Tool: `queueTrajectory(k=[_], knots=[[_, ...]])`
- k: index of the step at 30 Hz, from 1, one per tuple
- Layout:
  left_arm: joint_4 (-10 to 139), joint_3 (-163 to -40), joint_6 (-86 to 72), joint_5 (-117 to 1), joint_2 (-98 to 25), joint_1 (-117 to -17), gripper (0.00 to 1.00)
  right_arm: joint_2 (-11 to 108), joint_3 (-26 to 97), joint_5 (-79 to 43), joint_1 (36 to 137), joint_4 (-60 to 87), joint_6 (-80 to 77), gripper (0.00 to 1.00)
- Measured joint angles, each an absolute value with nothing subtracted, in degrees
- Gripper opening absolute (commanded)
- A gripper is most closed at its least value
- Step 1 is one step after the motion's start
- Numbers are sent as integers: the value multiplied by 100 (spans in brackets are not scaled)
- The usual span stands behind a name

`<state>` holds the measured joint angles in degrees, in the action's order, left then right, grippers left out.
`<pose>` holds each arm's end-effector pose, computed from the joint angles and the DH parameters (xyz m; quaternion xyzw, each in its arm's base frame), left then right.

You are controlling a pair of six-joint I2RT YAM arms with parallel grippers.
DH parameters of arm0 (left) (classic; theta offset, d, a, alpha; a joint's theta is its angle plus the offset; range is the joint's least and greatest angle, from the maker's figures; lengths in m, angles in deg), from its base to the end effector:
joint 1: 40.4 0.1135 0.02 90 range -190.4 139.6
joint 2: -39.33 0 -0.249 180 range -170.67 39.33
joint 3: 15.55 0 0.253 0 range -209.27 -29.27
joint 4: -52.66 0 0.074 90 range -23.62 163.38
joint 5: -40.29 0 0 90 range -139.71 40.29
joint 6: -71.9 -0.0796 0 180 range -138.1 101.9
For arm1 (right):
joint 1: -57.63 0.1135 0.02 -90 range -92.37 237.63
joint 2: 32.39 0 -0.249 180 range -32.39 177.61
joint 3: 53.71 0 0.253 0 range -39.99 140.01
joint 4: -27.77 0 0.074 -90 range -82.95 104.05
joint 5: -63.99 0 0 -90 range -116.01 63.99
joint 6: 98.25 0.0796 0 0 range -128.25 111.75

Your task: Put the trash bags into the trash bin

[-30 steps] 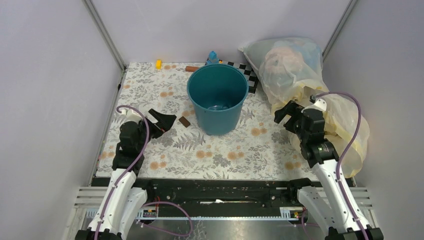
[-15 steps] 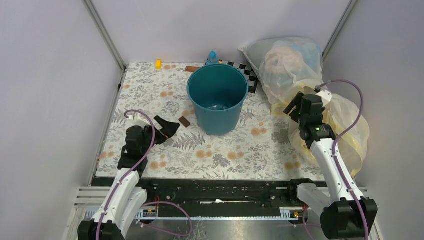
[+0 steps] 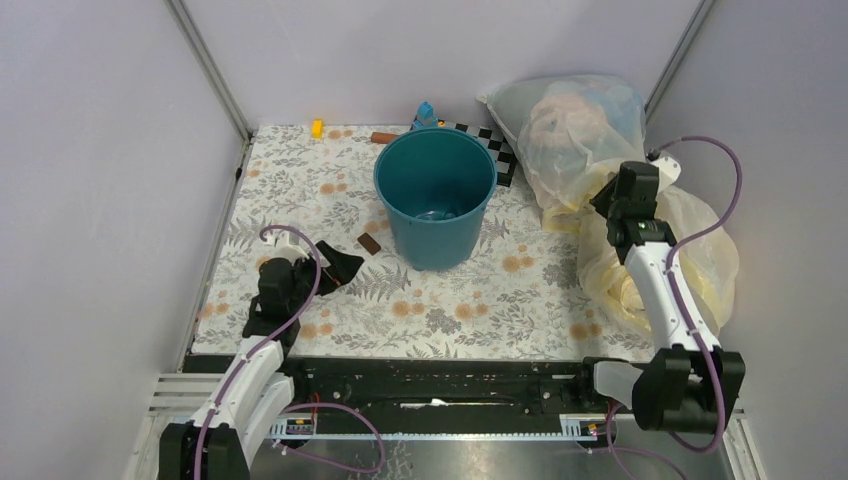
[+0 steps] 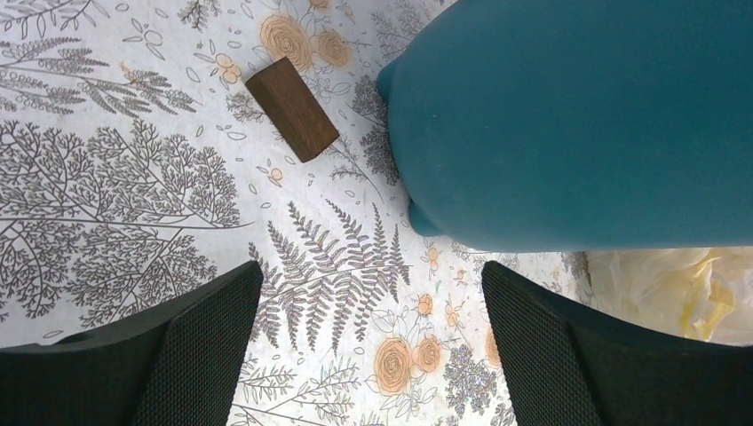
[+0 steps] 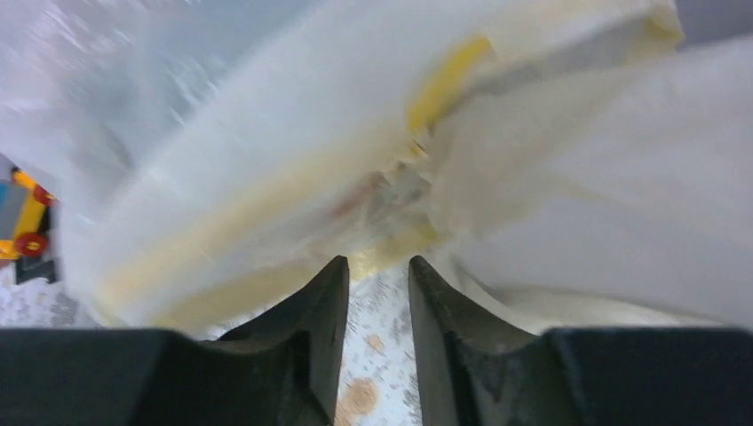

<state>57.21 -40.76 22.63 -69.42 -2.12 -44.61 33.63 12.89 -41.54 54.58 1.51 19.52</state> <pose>0.2130 -0.0426 0.1547 -0.1618 0.8006 -0.3440 0.4632 0.3060 -0.0376 0.2783 0.2922 0.7895 0.0012 0.5397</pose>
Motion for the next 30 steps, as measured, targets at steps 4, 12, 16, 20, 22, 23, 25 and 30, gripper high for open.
queueTrajectory(k=[4, 12, 16, 20, 22, 23, 25, 30], knots=[[5603, -4076, 2174, -6994, -214, -4461, 94, 3889, 1820, -4014, 5458, 429, 2002, 28], [5420, -3986, 2073, -7064, -114, -4461, 94, 4657, 2222, -3529, 5454, 1061, 1982, 36], [5330, -3934, 2071, -7101, -122, -4461, 93, 5131, 2406, -2543, 5452, 1489, 1930, 47], [5249, -3903, 2062, -7117, -94, -4461, 93, 5542, 2509, -1815, 5454, 1856, 1941, 58], [5251, -3883, 2051, -7130, -39, -4461, 93, 5596, 2502, -1789, 5454, 1867, 1952, 59], [5247, -3881, 2049, -7138, -11, -4461, 93, 5596, 2495, -1854, 5454, 1865, 1954, 59], [5243, -3879, 2047, -7147, 26, -4461, 93, 5594, 2498, -2099, 5454, 1869, 1956, 58], [5168, -3851, 2045, -7180, 35, -4461, 93, 5472, 2229, -2925, 5449, 1850, 1963, 59]])
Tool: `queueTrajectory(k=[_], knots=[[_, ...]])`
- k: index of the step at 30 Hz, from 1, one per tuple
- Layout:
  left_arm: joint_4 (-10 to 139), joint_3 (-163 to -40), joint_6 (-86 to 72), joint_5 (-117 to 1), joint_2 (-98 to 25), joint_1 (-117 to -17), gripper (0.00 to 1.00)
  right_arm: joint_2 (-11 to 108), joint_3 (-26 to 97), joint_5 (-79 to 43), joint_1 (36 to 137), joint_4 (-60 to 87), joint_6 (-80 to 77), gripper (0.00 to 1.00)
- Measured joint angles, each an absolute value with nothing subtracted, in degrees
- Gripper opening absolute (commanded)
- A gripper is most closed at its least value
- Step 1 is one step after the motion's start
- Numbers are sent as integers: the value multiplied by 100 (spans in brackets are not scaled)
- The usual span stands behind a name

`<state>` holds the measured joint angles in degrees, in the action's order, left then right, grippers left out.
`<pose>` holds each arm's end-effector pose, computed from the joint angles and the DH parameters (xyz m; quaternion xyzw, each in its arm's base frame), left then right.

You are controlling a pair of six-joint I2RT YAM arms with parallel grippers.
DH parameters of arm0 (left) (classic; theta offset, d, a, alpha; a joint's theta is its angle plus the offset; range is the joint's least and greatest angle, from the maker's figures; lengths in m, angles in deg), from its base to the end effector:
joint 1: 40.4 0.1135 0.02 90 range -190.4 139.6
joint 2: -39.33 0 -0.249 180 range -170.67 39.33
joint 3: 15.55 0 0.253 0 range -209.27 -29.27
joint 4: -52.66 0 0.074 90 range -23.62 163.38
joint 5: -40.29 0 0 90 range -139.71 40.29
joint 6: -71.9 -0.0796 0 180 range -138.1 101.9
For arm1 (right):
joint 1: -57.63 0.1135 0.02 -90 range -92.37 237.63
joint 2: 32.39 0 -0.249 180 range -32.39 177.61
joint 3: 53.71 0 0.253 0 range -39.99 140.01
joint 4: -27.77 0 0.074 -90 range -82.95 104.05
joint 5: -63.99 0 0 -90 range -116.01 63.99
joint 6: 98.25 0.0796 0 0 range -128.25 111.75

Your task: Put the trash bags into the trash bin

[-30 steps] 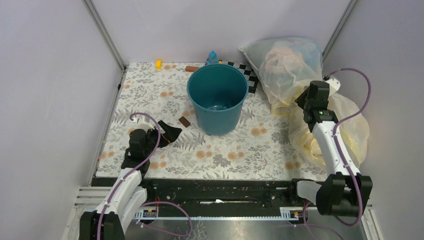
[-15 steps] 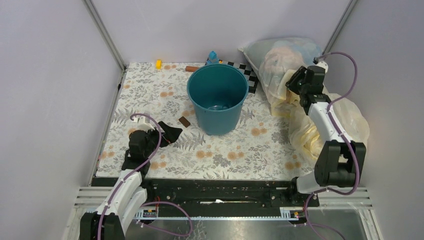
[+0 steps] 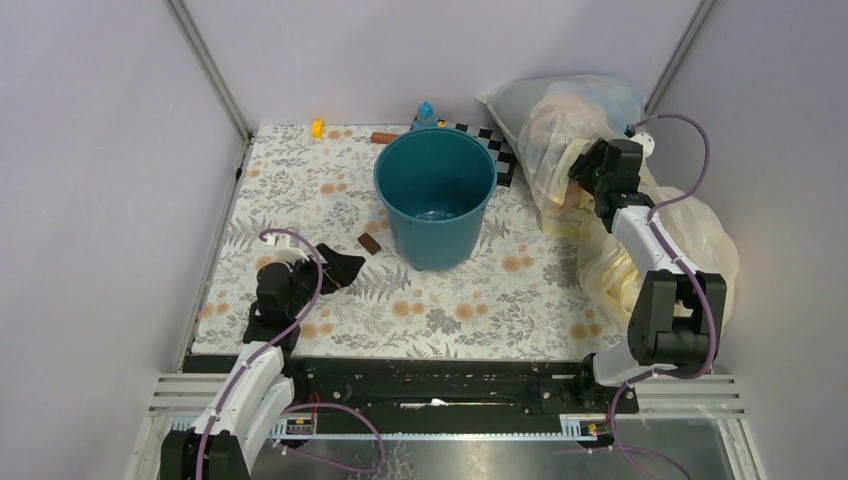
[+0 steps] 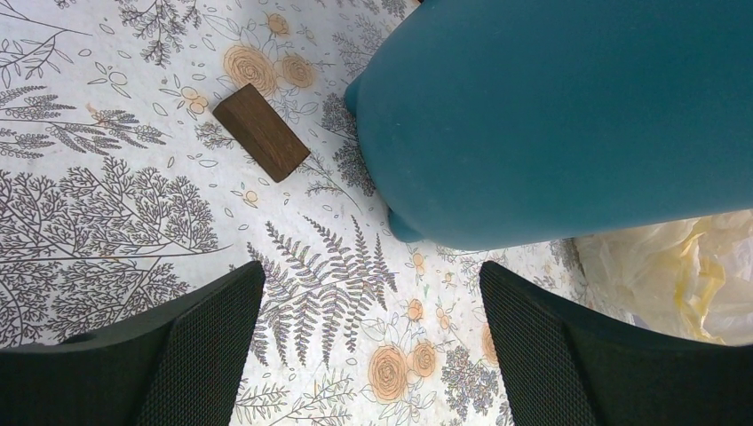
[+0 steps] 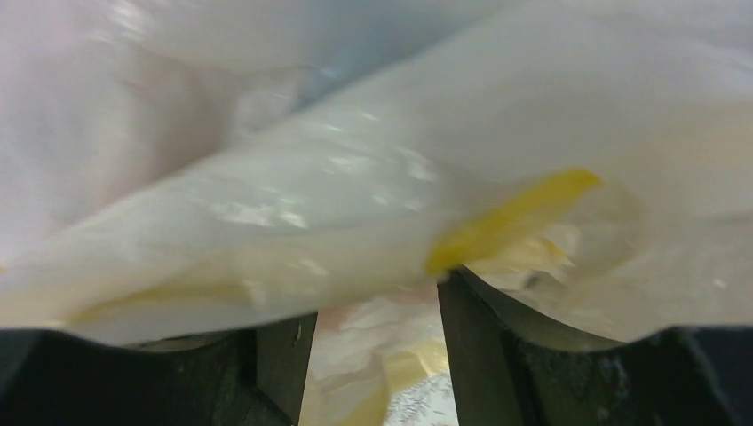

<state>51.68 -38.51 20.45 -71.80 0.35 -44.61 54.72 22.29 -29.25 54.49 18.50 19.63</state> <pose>0.2095 -0.0454 0.1620 -0.1185 0.7786 -0.3593 0.5007 0.3987 -0.0264 0.2600 0.2350 0.7865 0.0996 0.5624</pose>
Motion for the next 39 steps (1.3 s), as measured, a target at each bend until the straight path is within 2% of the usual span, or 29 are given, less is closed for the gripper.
queueTrajectory(k=[5, 16, 20, 25, 26, 33, 39], knots=[[5159, -3842, 2045, -7200, 35, -4461, 93, 5290, 1855, -3288, 5312, 1823, 1976, 66], [5041, -3809, 2049, -7265, -72, -4461, 93, 5487, 2152, -2445, 5161, 2094, 2146, 62], [4974, -3809, 2049, -7302, -114, -4461, 92, 5719, 2439, -2298, 5161, 2171, 2221, 48], [4906, -3809, 2047, -7335, -122, -4461, 93, 6036, 2762, -2189, 5161, 2162, 2304, 3], [4897, -3809, 2047, -7335, -122, -4461, 92, 6040, 2766, -2187, 5161, 2162, 2304, 0], [4877, -3809, 2049, -7350, -129, -4461, 93, 5804, 2732, -2421, 5161, 1673, 2356, 0], [4880, -3809, 2053, -7353, -129, -4461, 92, 4460, 2373, -3048, 5161, 894, 2352, 0]])
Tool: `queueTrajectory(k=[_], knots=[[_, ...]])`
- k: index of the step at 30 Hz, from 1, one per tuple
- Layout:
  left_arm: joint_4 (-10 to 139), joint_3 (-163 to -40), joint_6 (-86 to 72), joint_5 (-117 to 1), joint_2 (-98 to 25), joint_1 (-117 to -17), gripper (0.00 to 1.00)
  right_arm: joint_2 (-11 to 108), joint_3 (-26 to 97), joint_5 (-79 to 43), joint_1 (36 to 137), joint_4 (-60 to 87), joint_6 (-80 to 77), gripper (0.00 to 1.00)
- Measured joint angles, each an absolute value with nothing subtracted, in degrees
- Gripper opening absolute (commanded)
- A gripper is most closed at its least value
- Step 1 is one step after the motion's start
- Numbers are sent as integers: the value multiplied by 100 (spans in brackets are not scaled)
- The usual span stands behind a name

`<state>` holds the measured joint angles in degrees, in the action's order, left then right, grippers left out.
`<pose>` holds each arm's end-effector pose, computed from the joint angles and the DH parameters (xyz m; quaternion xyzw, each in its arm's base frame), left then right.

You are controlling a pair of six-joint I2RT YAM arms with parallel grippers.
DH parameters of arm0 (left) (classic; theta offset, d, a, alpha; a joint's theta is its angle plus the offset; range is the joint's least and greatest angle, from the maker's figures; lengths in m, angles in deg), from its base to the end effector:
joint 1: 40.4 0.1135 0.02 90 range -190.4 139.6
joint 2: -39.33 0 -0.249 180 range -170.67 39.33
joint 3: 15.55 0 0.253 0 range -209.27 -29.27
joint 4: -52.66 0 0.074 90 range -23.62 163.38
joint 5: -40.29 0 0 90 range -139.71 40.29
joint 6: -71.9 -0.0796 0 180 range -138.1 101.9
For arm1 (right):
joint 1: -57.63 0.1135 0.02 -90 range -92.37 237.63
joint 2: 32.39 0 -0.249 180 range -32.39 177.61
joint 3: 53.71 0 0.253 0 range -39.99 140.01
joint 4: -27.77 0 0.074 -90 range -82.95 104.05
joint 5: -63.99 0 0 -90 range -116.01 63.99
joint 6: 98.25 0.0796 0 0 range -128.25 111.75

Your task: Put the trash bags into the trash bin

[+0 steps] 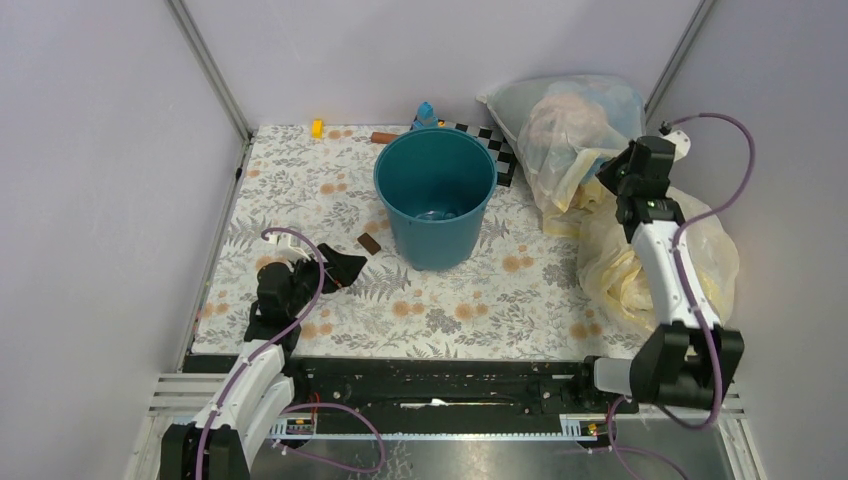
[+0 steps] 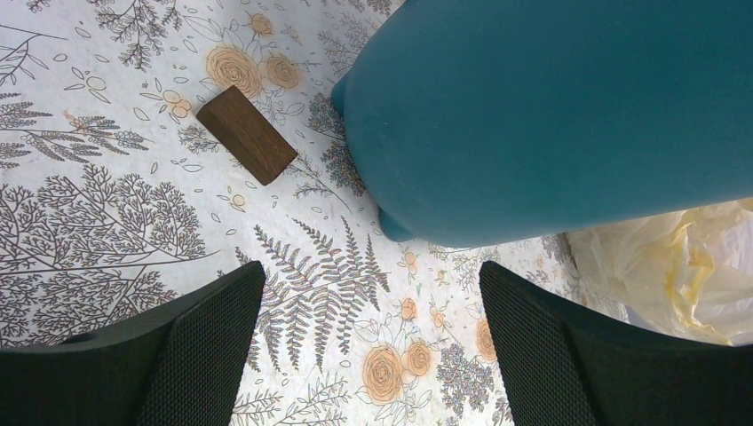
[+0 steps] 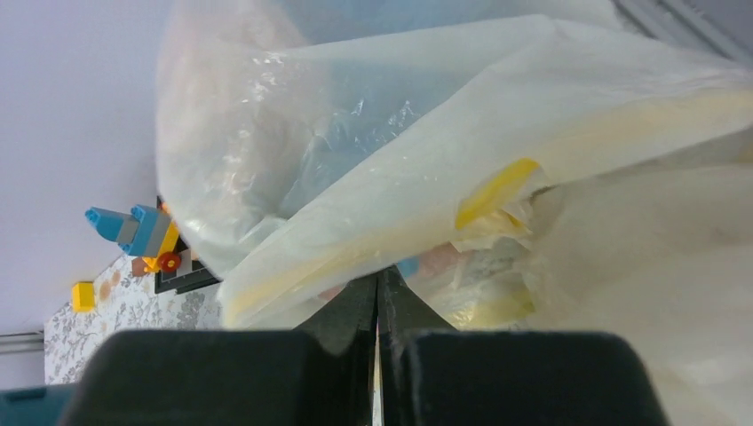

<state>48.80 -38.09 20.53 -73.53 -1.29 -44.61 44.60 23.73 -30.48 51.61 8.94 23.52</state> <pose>0.2109 -0.0478 0.1610 -0.1074 0.7751 -0.3711 0.4999 0.3598 -0.0442 0.3097 0.2840 0.7593 0.0994 0.5770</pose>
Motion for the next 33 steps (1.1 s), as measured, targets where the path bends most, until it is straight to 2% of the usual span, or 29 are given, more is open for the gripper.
queueTrajectory(k=[10, 17, 24, 33], knots=[[4888, -3809, 2053, -7379, -114, -4468, 93, 2757, 2240, -3430, 5161, -170, 2216, 0], [4873, -3809, 2097, -7407, -118, -4474, 93, 2248, 2620, -2112, 5163, -887, 2201, 0], [4829, -3809, 2132, -7488, -179, -4490, 93, 2180, 3966, -1030, 5163, -1573, 2138, 0], [4823, -3809, 2141, -7521, -177, -4505, 93, 2508, 6150, -613, 5163, -1934, 2107, 0]])
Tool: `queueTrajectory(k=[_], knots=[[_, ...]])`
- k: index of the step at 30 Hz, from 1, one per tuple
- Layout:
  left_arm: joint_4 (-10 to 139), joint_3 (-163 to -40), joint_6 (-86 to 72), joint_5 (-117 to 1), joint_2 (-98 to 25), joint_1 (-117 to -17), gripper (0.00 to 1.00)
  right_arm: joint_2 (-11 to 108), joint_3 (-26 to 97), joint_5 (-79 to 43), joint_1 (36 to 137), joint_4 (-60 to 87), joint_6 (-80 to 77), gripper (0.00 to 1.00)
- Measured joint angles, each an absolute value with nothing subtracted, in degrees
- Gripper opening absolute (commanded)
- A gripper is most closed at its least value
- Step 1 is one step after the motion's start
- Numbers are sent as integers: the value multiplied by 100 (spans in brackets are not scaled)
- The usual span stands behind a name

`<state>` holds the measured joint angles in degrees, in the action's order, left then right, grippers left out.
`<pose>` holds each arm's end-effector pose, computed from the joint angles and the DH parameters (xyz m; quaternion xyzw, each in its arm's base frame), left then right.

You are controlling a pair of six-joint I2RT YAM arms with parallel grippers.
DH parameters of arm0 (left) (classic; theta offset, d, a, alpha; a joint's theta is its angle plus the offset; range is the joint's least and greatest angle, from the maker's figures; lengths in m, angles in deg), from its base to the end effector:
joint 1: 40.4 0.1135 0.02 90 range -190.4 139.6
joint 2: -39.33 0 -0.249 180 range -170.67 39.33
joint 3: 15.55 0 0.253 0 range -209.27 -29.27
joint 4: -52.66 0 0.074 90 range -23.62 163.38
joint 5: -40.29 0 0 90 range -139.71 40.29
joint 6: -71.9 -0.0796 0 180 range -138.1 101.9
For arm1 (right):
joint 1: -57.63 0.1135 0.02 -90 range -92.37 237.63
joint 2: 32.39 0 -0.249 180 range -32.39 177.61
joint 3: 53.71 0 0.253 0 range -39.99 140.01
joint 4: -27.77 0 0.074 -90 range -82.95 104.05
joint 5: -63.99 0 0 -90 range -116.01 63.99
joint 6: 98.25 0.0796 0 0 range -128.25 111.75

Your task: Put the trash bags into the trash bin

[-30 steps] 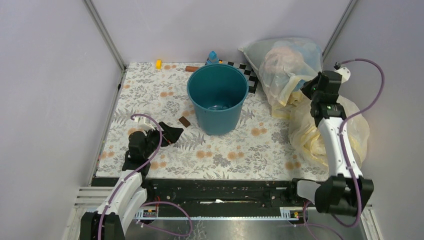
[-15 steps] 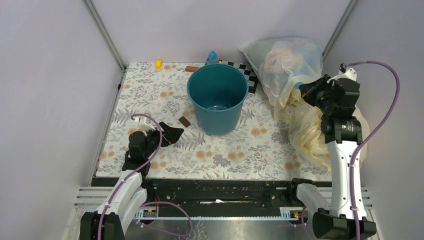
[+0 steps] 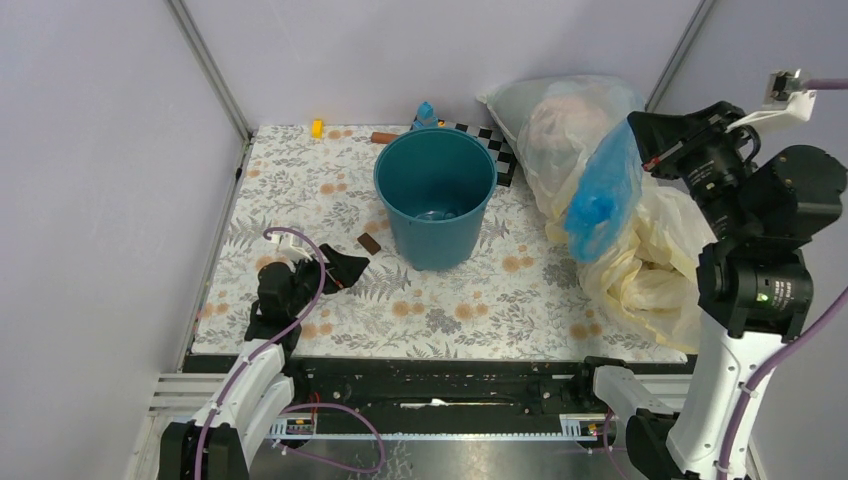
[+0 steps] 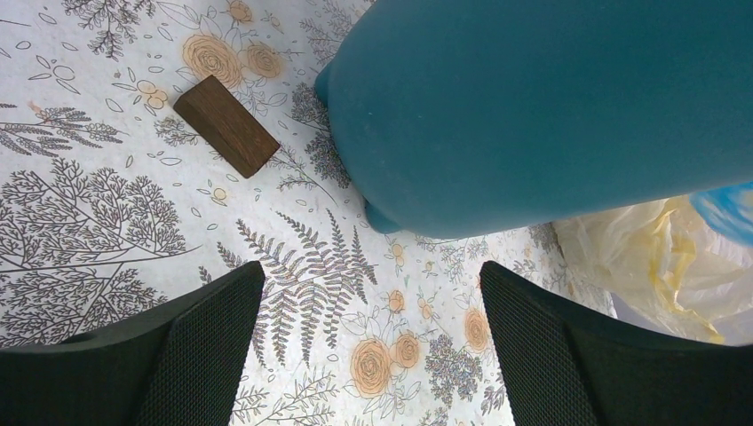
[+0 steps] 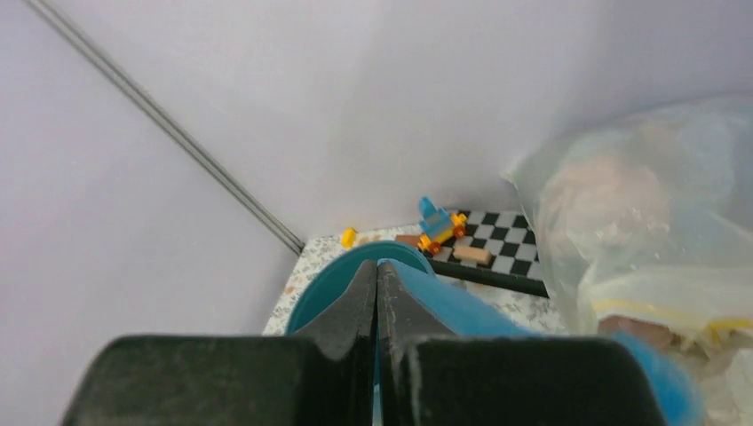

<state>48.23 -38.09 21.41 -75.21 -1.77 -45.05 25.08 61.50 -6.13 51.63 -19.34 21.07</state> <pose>0.2102 -0.0515 0.1611 -0.1010 0.7746 -0.3867 0.4902 0.1694 0.0094 0.5648 0.0642 0.6396 0.2612 0.7201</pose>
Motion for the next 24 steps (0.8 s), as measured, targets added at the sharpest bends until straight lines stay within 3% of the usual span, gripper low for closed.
queueTrajectory(k=[7, 13, 20, 24], knots=[[4753, -3809, 2143, -7578, -179, -4518, 96, 2617, 6480, 410, 5163, -1556, 2485, 0], [4228, -3693, 2285, -8024, -254, -4524, 96, 2196, 4161, 1881, 5167, 110, 3563, 0], [3413, -3501, 2536, -8529, -293, -4612, 97, 1828, 1789, 1988, 5167, 282, 3831, 0], [3007, -3416, 2617, -8690, -437, -4796, 98, 1693, 1090, 2084, 5187, 510, 3921, 0]])
